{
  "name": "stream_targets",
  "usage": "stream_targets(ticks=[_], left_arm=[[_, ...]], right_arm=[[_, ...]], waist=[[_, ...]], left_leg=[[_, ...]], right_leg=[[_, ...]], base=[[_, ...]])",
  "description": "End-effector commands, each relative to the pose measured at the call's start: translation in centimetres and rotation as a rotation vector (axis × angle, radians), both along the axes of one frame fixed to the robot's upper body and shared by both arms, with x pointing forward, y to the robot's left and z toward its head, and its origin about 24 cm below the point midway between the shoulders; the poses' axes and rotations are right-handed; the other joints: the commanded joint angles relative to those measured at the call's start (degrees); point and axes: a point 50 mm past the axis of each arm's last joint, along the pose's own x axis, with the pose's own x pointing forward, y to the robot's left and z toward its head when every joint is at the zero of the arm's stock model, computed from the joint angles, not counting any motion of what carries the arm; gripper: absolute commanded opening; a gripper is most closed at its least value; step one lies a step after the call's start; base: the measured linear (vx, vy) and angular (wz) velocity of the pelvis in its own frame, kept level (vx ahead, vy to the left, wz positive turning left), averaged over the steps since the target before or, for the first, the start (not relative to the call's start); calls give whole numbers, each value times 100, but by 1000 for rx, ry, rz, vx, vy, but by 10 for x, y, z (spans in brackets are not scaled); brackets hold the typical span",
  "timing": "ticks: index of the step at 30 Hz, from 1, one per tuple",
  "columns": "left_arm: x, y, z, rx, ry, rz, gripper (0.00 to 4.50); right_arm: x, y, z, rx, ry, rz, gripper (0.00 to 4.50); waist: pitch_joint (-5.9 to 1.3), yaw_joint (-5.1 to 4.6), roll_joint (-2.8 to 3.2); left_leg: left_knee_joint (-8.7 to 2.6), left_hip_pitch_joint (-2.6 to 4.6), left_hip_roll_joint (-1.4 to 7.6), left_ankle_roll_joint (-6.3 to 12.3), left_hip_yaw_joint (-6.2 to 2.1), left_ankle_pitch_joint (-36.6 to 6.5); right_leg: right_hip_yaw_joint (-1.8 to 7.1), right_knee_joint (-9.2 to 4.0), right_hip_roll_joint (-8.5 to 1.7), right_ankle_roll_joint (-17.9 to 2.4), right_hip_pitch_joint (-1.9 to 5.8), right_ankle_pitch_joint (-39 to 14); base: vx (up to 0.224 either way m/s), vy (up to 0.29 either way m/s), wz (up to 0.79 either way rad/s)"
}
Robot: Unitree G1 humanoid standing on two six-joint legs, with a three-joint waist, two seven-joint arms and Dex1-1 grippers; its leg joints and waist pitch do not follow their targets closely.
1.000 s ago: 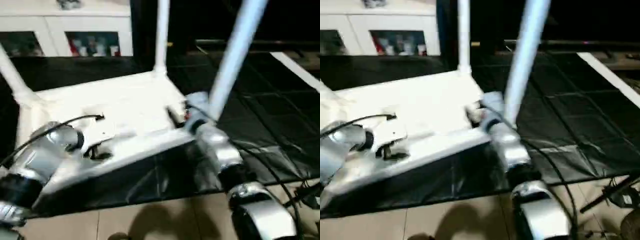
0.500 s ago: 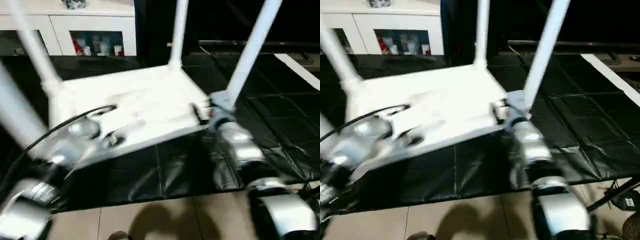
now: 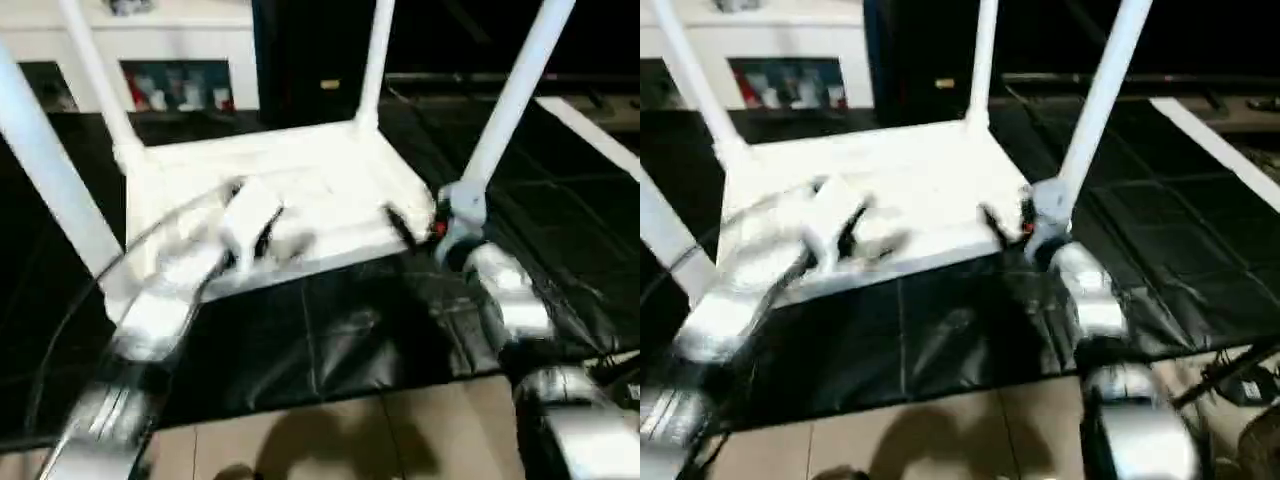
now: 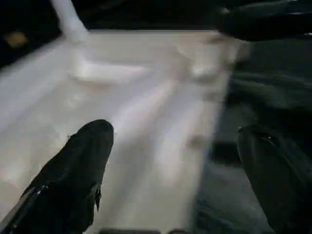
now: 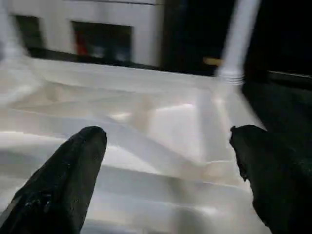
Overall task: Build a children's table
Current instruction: Rotate table base
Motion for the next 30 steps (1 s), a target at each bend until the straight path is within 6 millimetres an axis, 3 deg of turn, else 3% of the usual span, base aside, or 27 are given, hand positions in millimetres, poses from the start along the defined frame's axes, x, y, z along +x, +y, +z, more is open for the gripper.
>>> stream_targets(ticks=[1, 3, 6, 7, 10, 12, 17, 20, 24, 25, 26, 27, 30], left_arm=[[-15, 7, 9, -35, 44, -76, 449], [-31, 20, 5, -29, 123, -109, 449], [-56, 47, 2, 28, 256, -125, 449], [-60, 58, 1, 65, 285, -112, 449], [-73, 89, 0, 183, 372, -58, 449], [-87, 113, 6, 245, 455, -19, 449], [-105, 134, 17, 251, 570, 19, 449], [-106, 158, 21, 308, 578, 122, 449], [-100, 174, 26, 332, 509, 220, 449], [-97, 179, 29, 327, 486, 252, 449], [-97, 179, 29, 327, 486, 252, 449], [-93, 192, 33, 337, 457, 327, 449], [-87, 201, 38, 324, 397, 383, 449]], right_arm=[[-4, 2, 8, 19, -33, 56, 450], [-10, 7, 8, 53, -27, 141, 450], [-23, 12, 5, 71, 18, 286, 450], [-28, 13, 3, 76, 45, 338, 450], [-45, 16, 3, 100, 99, 520, 450], [-61, 18, 3, 89, 142, 684, 450], [-77, 18, 4, 74, 215, 830, 450], [-80, 20, 5, 77, 239, 848, 450], [-80, 20, 5, 73, 240, 841, 450], [-79, 21, 5, 71, 243, 839, 450], [-79, 21, 5, 71, 243, 839, 450], [-79, 22, 5, 66, 247, 834, 450], [-78, 23, 5, 62, 242, 831, 450]], waist=[[-413, 6, 49], [-378, -24, 92], [-331, -62, 111], [-322, -64, 115], [-302, -62, 116], [-308, -46, 172], [-292, -35, 155], [-285, -34, 126], [-301, -26, 150], [-305, -39, 100], [-308, -21, 135], [-315, -20, 150], [-337, -22, 131]], left_leg=[[-401, 94, 135, 248, -9, -1249], [-436, 141, 134, 126, -17, -1648], [-479, 151, 125, 25, -37, -2013], [-483, 185, 109, -15, -32, -2167], [-502, 186, 98, -28, -52, -2278], [-522, 167, 115, -29, -79, -2296], [-529, 186, 116, -80, -71, -2330], [-520, 184, 109, -82, -66, -2336], [-515, 207, 108, -131, -78, -2291], [-519, 198, 112, -123, -76, -2263], [-520, 212, 113, -133, -78, -2263], [-510, 211, 100, -132, -77, -2238], [-505, 199, 96, -123, -77, -2101]], right_leg=[[211, -366, -258, -1420, 287, -577], [221, -404, -232, -1304, 255, -997], [232, -453, -203, -1148, 218, -1480], [242, -494, -199, -1092, 195, -1690], [248, -527, -190, -961, 199, -1880], [258, -509, -200, -884, 199, -1849], [267, -510, -219, -1066, 173, -1812], [280, -533, -233, -1008, 159, -1960], [278, -528, -236, -973, 150, -1882], [276, -523, -236, -992, 164, -1827], [276, -509, -234, -1021, 153, -1771], [273, -502, -229, -1044, 156, -1672], [269, -476, -231, -1060, 185, -1425]], base=[[0, 0, 0], [0, 0, 0], [0, 0, 0], [0, 0, 0], [0, 0, 0], [0, 0, 0], [0, 0, 0], [0, 0, 0], [0, 0, 0], [0, 0, 0], [0, 0, 0], [0, 0, 0], [0, 0, 0]])
